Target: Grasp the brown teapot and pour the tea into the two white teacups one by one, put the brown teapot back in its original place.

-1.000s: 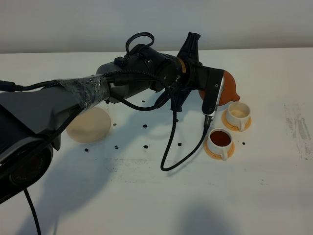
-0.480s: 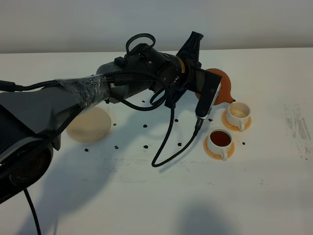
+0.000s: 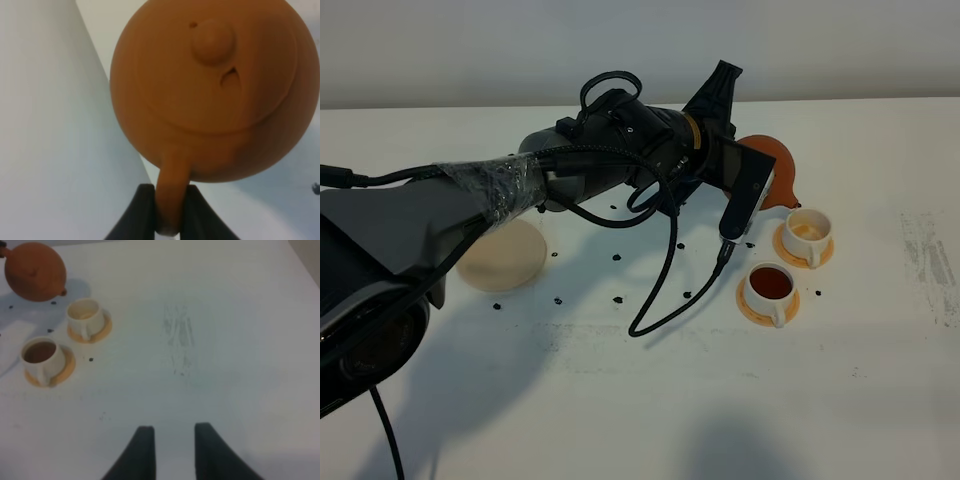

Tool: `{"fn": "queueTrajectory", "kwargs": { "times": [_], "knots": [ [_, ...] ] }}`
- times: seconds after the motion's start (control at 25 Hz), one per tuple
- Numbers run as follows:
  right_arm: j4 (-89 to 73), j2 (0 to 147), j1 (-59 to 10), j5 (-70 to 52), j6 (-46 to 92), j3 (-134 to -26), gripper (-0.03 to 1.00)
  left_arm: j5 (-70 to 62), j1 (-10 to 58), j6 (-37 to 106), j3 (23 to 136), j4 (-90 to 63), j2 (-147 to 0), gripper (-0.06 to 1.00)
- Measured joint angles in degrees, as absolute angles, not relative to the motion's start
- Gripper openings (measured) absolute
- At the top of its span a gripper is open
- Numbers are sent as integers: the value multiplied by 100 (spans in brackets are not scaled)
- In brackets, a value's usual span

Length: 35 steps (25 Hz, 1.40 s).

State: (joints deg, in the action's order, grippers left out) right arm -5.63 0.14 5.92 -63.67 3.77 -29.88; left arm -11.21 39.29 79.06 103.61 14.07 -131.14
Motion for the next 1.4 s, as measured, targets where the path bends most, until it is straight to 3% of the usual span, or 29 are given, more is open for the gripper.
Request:
{"fn": "queueTrajectory", "kwargs": {
  "times": [1.4],
  "knots": [
    [-563,14,592,-6367,377,-2988,22,-892,4037,7922,10361,2022,-13114,9]
  ]
}}
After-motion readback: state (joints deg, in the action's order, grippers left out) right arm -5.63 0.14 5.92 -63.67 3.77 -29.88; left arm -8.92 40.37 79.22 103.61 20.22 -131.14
